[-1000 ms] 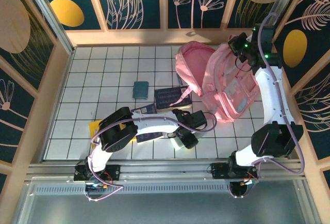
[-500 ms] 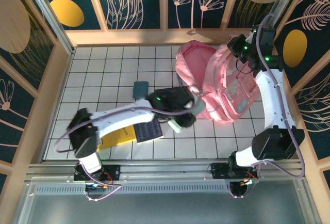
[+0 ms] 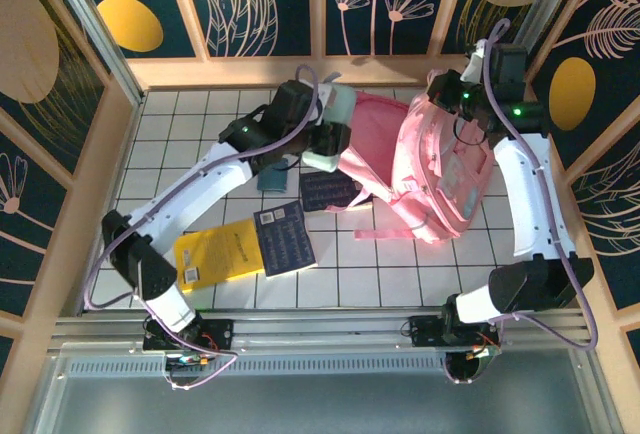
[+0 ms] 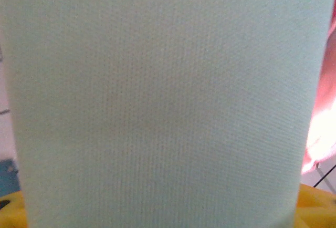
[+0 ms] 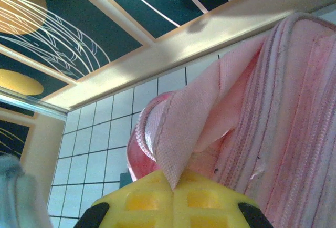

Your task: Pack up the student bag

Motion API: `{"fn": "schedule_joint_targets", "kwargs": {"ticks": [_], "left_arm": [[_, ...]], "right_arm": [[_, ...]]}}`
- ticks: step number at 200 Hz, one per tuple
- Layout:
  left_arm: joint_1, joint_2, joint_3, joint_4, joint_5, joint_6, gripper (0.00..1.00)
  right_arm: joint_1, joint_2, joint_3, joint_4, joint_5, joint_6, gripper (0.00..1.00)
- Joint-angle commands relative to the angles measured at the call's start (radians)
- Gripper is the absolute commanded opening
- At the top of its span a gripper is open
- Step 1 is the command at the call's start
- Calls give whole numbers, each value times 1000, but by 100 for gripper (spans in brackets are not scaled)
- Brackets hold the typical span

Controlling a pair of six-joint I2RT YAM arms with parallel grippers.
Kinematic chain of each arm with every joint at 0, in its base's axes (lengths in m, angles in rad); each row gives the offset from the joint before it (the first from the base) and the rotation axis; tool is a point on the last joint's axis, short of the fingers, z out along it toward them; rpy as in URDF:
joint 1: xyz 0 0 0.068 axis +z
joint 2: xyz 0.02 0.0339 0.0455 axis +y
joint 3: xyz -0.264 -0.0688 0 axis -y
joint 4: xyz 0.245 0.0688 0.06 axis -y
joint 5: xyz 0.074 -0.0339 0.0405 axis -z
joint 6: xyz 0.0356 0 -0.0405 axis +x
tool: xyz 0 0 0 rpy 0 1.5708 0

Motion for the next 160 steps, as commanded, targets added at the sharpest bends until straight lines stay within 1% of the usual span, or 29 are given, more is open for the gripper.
{"fn": "schedule_joint_targets", "kwargs": {"ticks": [1, 23, 38, 57, 68, 92, 113, 131, 143, 160], "left_arm": [[9, 94, 96, 62, 116, -66, 62], [9, 161, 70, 204, 239, -176, 61], [9, 217, 42, 313, 324, -258, 60], [9, 288, 51, 392, 353, -317, 60], [9, 338, 92, 398, 358, -328, 60], [2, 441, 215, 370, 365, -324, 60], [-20, 526, 309, 368, 414, -342, 62], [-60, 595, 382, 348, 432, -350, 63], [-86, 634, 406, 352, 439, -369, 65], [-116, 678, 396, 397, 469, -422, 68]], "right_arm": [[-1, -58, 78, 54, -20, 22, 0], [-11, -80, 52, 72, -42, 96, 0], [-25, -104, 8, 121, -98, 156, 0], [-35, -135, -61, 214, -188, 219, 0], [-38, -137, -73, 239, -225, 238, 0], [-39, -129, -76, 256, -261, 258, 0], [-38, -127, -88, 274, -262, 270, 0], [-38, -123, -92, 283, -254, 276, 0], [-39, -123, -102, 301, -252, 289, 0], [-38, -117, -106, 318, -254, 306, 0]]}}
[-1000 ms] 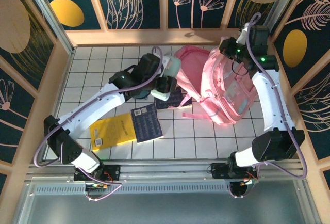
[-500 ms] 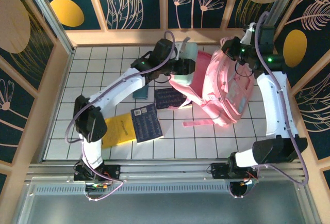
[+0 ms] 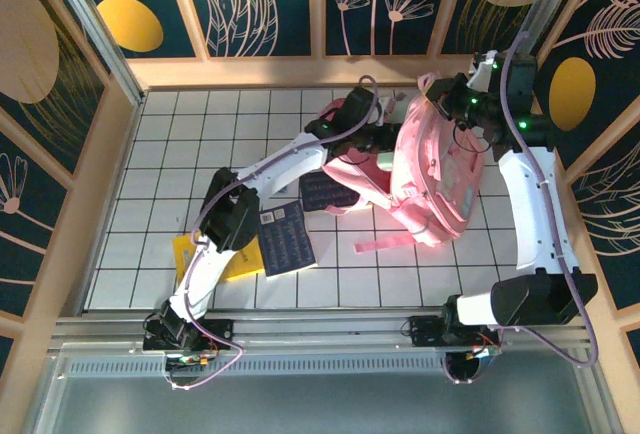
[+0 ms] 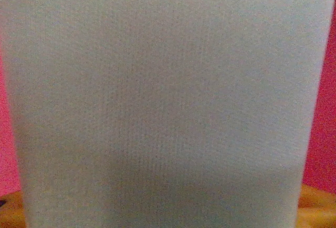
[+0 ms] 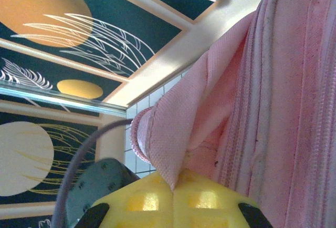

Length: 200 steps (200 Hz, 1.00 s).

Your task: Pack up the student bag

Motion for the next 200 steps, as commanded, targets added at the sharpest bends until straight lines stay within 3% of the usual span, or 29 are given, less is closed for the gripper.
{"fn": "schedule_joint_targets", "kwargs": {"ticks": [1, 16, 36, 75, 106, 136, 152, 180, 200], "left_arm": [[-61, 64, 26, 66, 72, -74, 68], [-85, 98, 20, 106, 102, -116, 73], [-101, 135, 35, 183, 179, -182, 98], [-83, 50, 27, 123, 102, -84, 99], [-27, -145, -223, 222, 20, -54, 99], [13, -250, -390, 538, 218, -128, 99], [13, -238, -376, 632, 305, -148, 99], [12, -149, -262, 647, 356, -190, 99], [13, -90, -218, 790, 408, -317, 99]], "right_arm": [[-1, -37, 14, 213, -61, 38, 0], [-2, -28, 16, 220, -55, 46, 0], [-2, -15, 11, 235, -72, 55, 0], [-5, -14, 12, 219, -57, 31, 0], [-8, -29, 2, 199, -46, 9, 0], [-8, -43, -24, 195, -38, 7, 0], [-7, -47, -33, 197, -42, 9, 0], [-8, -53, -39, 208, -63, 19, 0], [-8, -54, -38, 190, -60, 15, 4]]}}
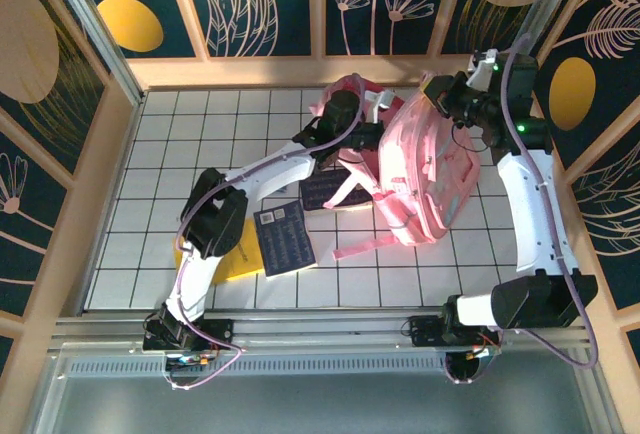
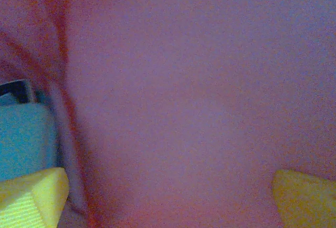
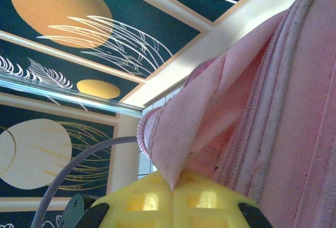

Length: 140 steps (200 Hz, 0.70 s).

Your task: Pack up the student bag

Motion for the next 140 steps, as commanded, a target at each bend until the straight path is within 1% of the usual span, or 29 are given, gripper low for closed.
{"fn": "schedule_joint_targets", "kwargs": {"ticks": [1, 13, 26, 34, 56, 71, 78, 95, 110, 126, 140], "left_arm": [[-15, 56, 83, 252, 135, -150, 99], [-15, 72, 101, 316, 137, -200, 99], [-15, 77, 127, 337, 130, -213, 99], [-15, 81, 152, 319, 125, -203, 99], [-19, 88, 201, 264, 117, -174, 99], [-24, 80, 192, 249, 115, -160, 99], [-26, 72, 182, 238, 110, -146, 98], [-27, 50, 162, 207, 99, -111, 99], [-29, 37, 159, 193, 93, -99, 99], [-29, 31, 164, 183, 89, -91, 99], [-30, 26, 165, 174, 86, -85, 99]], "right_arm": [[-3, -38, 3, 98, -11, -20, 5], [1, -38, 12, 68, 19, -31, 13], [4, -26, 35, 19, 41, -48, 17], [6, -18, 57, -14, 53, -60, 21], [31, 11, 150, -120, 145, -106, 36], [48, 42, 240, -210, 205, -149, 40], [63, 60, 290, -256, 251, -182, 42], [127, 114, 423, -389, 407, -281, 45], [200, 175, 533, -500, 566, -360, 52], [263, 195, 550, -543, 675, -402, 61], [284, 215, 556, -583, 715, -402, 63]]}}
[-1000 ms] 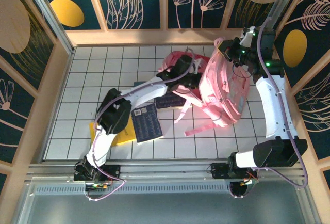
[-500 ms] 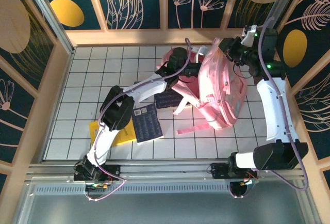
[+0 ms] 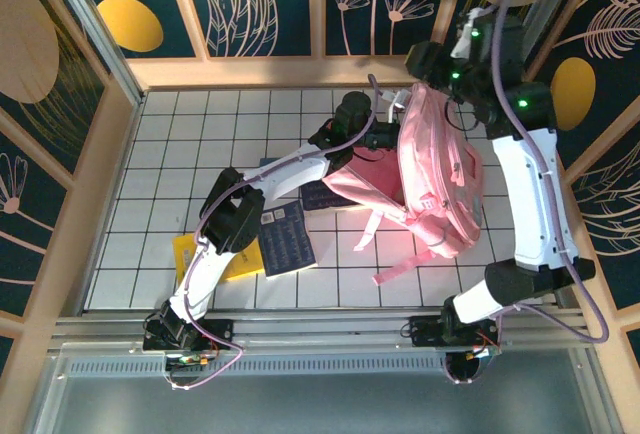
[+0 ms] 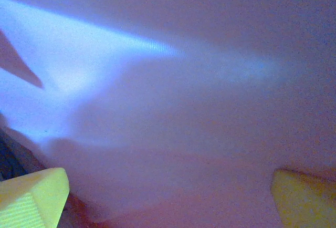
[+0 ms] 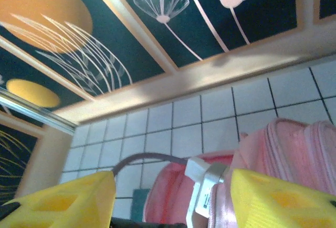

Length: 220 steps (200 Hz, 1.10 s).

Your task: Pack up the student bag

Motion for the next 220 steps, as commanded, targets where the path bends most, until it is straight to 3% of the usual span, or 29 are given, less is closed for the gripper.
{"fn": "schedule_joint_targets", "kwargs": {"ticks": [1, 22, 56, 112, 160, 186, 205, 220], "left_arm": [[-3, -89, 37, 54, -6, 27, 99], [-4, -97, 24, 50, -9, 35, 99], [-5, -107, -5, 65, -9, 36, 99], [-7, -104, -7, 59, -15, 37, 99], [-9, -100, 8, 26, -21, 55, 99], [-9, -119, 10, -61, -58, 101, 99], [-9, -159, 13, -216, -150, 214, 99], [-6, -216, -26, -315, -256, 283, 99]], "right_arm": [[38, 45, 29, -182, 208, -89, 63], [42, 34, -9, -199, 274, -68, 63], [39, 24, -46, -175, 261, -53, 61], [37, 57, -88, -135, 142, -57, 42], [-6, 1, -195, -51, 96, -49, 0], [-91, -96, -300, 76, -37, -37, 0], [-169, -169, -381, 172, -154, -23, 0], [-187, -187, -400, 190, -174, -28, 0]]}}
